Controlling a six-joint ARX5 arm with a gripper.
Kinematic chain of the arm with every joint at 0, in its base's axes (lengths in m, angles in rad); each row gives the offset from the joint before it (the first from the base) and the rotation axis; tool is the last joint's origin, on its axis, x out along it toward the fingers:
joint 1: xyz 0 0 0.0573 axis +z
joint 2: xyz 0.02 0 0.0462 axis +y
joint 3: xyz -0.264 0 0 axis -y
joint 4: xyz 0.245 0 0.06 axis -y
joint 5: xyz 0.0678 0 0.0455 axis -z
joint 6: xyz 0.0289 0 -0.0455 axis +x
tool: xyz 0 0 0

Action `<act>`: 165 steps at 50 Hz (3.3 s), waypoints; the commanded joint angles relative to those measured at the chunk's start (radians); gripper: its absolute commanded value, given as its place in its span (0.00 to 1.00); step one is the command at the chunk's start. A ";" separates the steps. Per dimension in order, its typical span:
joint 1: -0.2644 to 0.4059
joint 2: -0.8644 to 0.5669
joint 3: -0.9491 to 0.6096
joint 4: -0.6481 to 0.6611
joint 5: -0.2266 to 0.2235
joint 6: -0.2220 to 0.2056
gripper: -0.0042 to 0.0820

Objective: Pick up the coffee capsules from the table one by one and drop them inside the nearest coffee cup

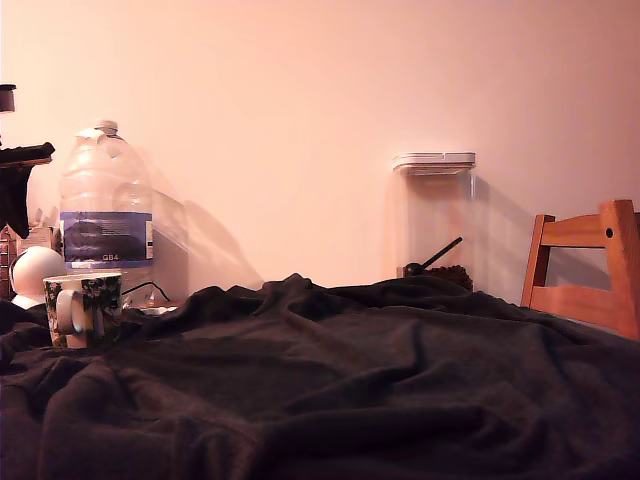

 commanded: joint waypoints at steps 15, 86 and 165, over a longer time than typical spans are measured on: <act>-0.005 -0.013 -0.010 0.064 0.039 -0.003 0.44; -0.082 -0.614 -0.529 0.285 0.060 -0.037 0.65; -0.156 -0.826 -1.102 0.855 -0.093 -0.055 0.65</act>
